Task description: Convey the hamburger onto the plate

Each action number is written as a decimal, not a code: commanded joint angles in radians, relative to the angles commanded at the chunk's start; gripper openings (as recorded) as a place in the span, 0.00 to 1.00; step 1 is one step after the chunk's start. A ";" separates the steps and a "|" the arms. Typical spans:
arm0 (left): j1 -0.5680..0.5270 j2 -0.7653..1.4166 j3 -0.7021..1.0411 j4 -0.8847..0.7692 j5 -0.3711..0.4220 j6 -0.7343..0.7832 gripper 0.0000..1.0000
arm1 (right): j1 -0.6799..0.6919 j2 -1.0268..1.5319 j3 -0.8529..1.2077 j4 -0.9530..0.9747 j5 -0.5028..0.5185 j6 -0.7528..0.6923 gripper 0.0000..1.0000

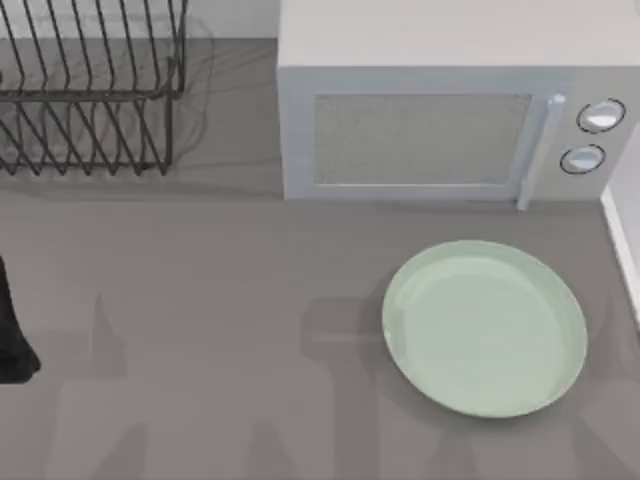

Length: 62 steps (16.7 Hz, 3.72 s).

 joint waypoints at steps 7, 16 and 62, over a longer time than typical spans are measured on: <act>0.000 0.000 0.000 0.000 0.000 0.000 1.00 | -0.038 0.162 0.117 -0.137 0.001 -0.160 1.00; 0.000 0.000 0.000 0.000 0.000 0.000 1.00 | -0.174 0.939 0.520 -0.655 -0.003 -0.795 1.00; 0.000 0.000 0.000 0.000 0.000 0.000 1.00 | -0.260 1.591 0.601 -0.582 -0.001 -1.190 0.00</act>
